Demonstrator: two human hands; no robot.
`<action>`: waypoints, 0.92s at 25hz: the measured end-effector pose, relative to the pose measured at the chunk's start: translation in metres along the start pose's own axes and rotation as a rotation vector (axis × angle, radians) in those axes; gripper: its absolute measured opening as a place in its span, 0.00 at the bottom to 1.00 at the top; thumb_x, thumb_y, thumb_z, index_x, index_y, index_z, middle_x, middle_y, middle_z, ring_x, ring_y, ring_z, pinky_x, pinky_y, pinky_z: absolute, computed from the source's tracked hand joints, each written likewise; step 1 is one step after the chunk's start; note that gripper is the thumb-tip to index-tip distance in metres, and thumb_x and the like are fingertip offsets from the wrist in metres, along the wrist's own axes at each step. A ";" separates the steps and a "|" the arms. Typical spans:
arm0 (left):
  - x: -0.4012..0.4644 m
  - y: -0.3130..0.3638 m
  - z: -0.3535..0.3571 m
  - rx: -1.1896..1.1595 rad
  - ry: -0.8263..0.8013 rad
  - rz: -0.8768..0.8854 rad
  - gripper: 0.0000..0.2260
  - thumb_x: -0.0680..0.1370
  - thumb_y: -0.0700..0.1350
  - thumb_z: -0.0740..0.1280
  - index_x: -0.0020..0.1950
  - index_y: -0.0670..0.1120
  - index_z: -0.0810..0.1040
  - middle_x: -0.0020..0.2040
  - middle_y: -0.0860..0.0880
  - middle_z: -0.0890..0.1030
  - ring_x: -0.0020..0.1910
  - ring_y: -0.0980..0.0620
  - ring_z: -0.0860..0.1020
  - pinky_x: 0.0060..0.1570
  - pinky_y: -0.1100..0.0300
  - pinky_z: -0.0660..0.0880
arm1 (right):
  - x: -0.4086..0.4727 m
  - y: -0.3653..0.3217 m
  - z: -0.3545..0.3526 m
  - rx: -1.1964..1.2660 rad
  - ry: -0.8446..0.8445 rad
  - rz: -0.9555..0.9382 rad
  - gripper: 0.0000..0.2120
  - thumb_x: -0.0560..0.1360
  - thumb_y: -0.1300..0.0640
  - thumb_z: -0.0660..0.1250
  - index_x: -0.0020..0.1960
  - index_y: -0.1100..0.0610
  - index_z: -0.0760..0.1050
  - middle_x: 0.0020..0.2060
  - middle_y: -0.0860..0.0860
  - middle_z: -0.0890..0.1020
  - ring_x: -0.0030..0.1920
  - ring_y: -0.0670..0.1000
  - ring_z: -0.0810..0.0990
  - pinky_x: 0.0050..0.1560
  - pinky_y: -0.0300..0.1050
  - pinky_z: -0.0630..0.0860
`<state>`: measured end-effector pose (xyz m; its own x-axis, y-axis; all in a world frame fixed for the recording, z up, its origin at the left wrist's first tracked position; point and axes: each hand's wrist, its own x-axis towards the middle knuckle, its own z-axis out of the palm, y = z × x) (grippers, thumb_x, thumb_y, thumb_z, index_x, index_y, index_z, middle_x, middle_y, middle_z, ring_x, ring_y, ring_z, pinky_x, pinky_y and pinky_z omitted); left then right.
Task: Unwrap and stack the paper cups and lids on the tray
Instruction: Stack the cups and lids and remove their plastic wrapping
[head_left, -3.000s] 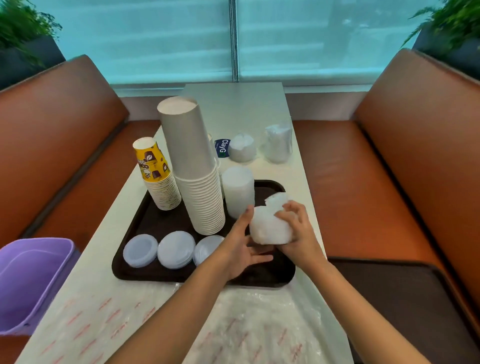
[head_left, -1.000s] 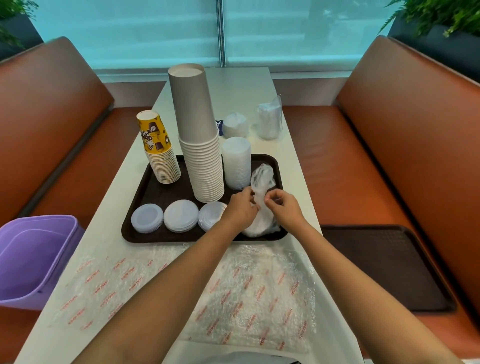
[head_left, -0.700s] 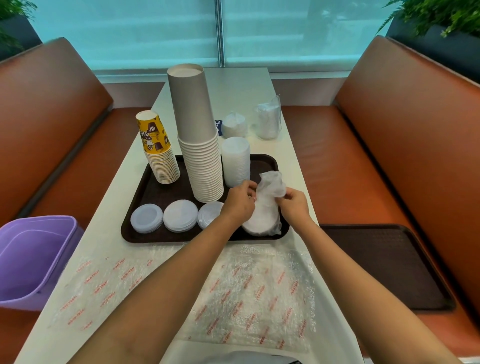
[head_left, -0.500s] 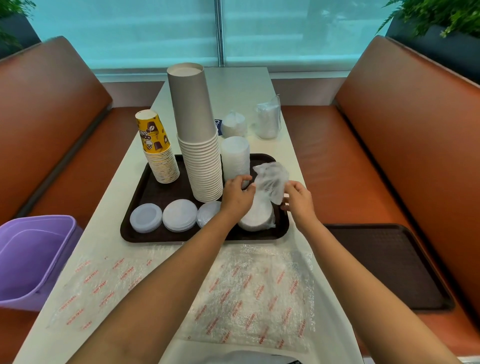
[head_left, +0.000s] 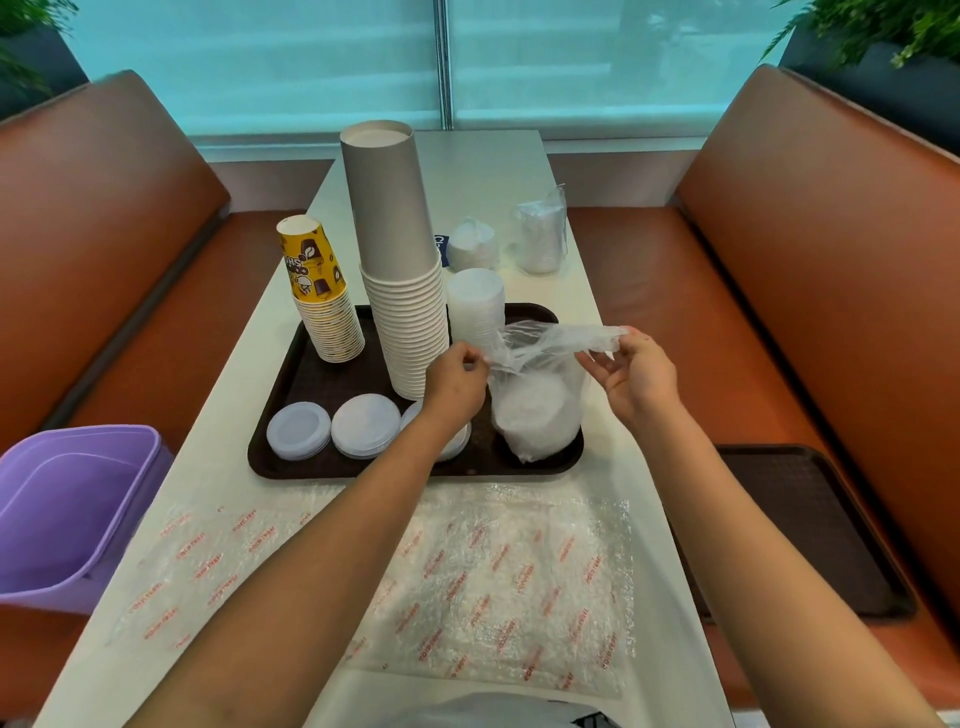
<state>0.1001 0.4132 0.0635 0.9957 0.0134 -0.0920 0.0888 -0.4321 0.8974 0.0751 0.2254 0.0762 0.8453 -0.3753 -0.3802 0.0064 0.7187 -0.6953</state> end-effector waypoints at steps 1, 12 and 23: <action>-0.003 0.000 0.000 -0.029 0.010 -0.015 0.03 0.78 0.39 0.64 0.50 0.45 0.75 0.49 0.48 0.77 0.48 0.49 0.75 0.47 0.59 0.72 | 0.000 -0.001 0.001 -0.021 -0.006 0.009 0.11 0.78 0.70 0.51 0.43 0.60 0.68 0.41 0.58 0.74 0.39 0.57 0.77 0.33 0.49 0.82; -0.034 0.032 0.024 0.626 -0.274 0.591 0.16 0.79 0.39 0.61 0.67 0.47 0.69 0.62 0.46 0.74 0.55 0.46 0.76 0.44 0.58 0.70 | -0.019 0.016 0.003 -0.333 -0.082 0.092 0.09 0.80 0.60 0.58 0.42 0.56 0.72 0.31 0.50 0.76 0.23 0.44 0.74 0.29 0.38 0.76; -0.042 0.068 -0.009 0.820 -0.449 0.426 0.12 0.77 0.38 0.60 0.58 0.45 0.78 0.53 0.53 0.73 0.52 0.52 0.74 0.51 0.64 0.71 | -0.015 0.014 -0.002 -0.336 0.147 0.037 0.08 0.76 0.65 0.58 0.41 0.59 0.72 0.37 0.53 0.72 0.34 0.53 0.74 0.35 0.46 0.77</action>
<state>0.0649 0.3910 0.1321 0.8228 -0.5511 -0.1389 -0.4836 -0.8073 0.3381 0.0621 0.2399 0.0711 0.7557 -0.4503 -0.4757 -0.2196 0.5100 -0.8317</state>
